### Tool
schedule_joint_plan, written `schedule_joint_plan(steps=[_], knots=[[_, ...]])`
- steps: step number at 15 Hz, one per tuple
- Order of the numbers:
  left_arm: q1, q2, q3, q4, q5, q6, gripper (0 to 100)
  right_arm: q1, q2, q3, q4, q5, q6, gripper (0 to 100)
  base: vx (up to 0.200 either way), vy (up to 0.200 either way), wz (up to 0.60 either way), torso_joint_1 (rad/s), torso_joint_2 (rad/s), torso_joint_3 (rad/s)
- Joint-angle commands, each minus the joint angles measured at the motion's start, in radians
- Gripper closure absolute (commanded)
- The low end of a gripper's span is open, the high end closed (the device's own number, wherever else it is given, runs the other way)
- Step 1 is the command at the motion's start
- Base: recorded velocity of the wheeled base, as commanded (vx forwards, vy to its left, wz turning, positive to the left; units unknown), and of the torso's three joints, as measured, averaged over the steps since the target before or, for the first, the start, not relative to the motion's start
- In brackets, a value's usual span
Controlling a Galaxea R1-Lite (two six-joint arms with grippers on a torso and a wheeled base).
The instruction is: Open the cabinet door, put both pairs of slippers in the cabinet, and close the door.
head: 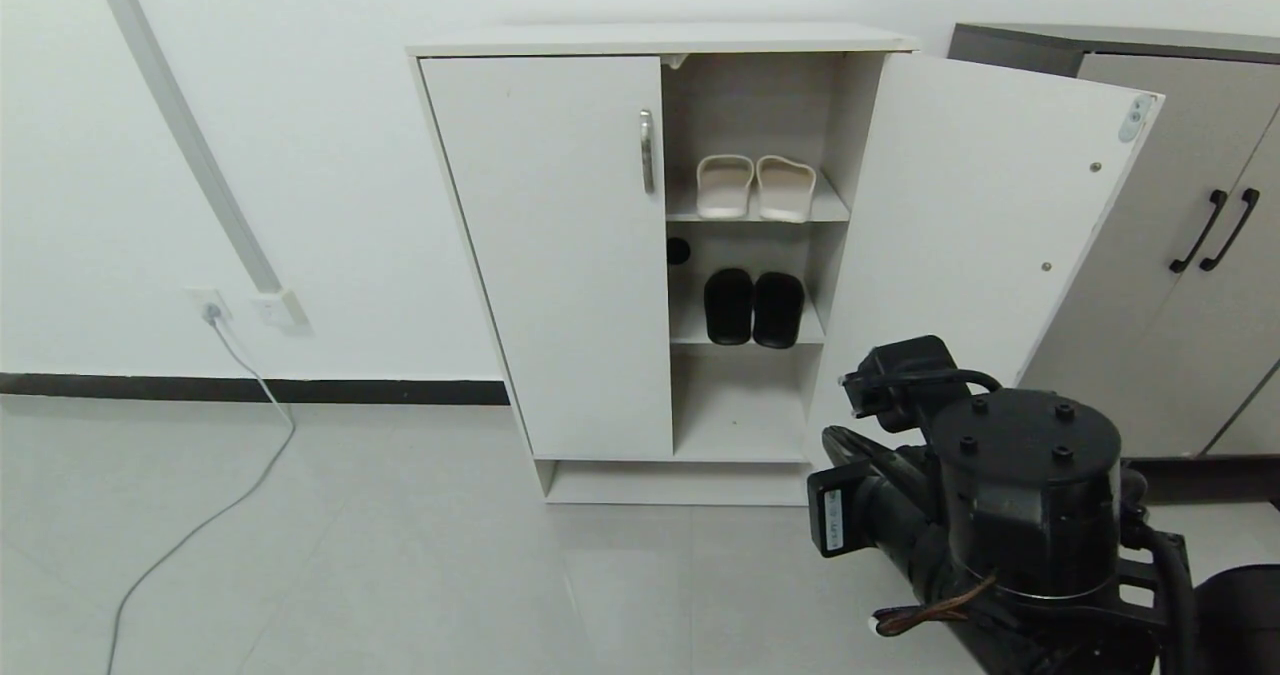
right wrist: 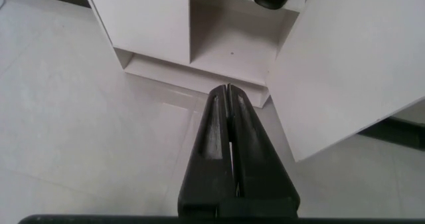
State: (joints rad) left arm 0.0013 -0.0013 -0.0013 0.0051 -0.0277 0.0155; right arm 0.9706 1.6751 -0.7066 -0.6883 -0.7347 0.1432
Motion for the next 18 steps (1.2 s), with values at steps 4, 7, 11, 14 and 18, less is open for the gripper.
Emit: schedule_joint_plan(steps=[4,7,11,14,18], knots=[[0.0,0.001,0.0,-0.001,0.0,0.0,100,-0.004,0.0,-0.001,0.0,0.0,-0.001,100,0.0,0.0,0.0,0.033,-0.29,-0.339],[0.0,0.001,0.0,-0.001,0.0,0.0,100,-0.007,0.002,-0.001,0.0,0.0,-0.001,100,0.0,0.0,0.0,0.072,-0.52,-0.344],[0.0,0.001,0.0,-0.001,0.0,0.0,100,-0.012,0.002,-0.001,0.0,0.0,-0.001,100,0.0,0.0,0.0,0.117,-0.46,-0.337],[0.0,0.001,0.0,-0.001,0.0,0.0,100,-0.012,0.002,-0.001,0.0,0.0,-0.001,100,0.0,0.0,0.0,0.147,-0.47,-0.328],[0.0,0.001,0.0,-0.001,0.0,0.0,100,-0.012,0.0,-0.001,0.0,0.0,-0.001,100,0.0,0.0,0.0,0.17,-0.49,-0.315]])
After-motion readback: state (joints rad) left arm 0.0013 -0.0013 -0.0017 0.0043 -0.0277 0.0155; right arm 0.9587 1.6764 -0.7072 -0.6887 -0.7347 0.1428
